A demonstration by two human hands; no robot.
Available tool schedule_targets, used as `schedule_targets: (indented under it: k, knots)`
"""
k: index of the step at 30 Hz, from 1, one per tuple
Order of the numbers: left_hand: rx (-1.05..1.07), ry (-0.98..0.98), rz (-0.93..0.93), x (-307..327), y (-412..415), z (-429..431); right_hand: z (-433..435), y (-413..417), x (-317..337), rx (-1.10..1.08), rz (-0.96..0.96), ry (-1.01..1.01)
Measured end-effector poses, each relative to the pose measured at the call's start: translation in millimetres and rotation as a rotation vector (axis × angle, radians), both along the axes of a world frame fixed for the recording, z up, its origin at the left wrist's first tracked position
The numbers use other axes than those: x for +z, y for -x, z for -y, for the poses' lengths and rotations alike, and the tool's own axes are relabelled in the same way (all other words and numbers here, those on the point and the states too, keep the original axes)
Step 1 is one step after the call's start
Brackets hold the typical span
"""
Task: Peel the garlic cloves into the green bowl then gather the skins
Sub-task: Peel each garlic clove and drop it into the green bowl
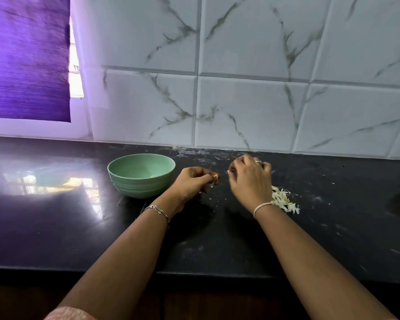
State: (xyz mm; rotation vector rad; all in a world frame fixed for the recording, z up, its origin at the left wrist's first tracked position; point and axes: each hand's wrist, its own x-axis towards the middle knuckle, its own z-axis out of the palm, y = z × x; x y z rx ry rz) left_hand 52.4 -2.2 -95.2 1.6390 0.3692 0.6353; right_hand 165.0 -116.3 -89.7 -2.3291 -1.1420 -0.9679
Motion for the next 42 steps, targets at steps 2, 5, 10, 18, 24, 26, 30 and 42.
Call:
schedule_targets:
  k: [2,5,10,18,24,26,30,42]
  knots:
    - [-0.022,0.039,0.019,0,3,2,9,-8,4,-0.012,-0.065,-0.052]
    - [-0.017,0.038,0.041,1,5,3,22,-20,10,-0.022,-0.139,-0.083]
    - [0.064,-0.016,0.059,4,-4,7,36,-32,17,-0.039,-0.154,-0.035]
    - [0.168,-0.058,0.047,10,-51,34,35,-32,5,-0.019,-0.211,0.005]
    - [0.218,-0.050,0.039,2,-62,39,36,-33,7,-0.016,-0.235,0.022]
    - [0.236,-0.038,0.043,1,-61,38,35,-32,6,0.028,-0.278,0.017]
    - [0.216,0.110,0.086,4,-57,39,34,-34,5,0.131,-0.313,-0.038]
    - [0.129,0.327,0.128,6,-51,42,26,-32,3,0.245,-0.511,-0.150]
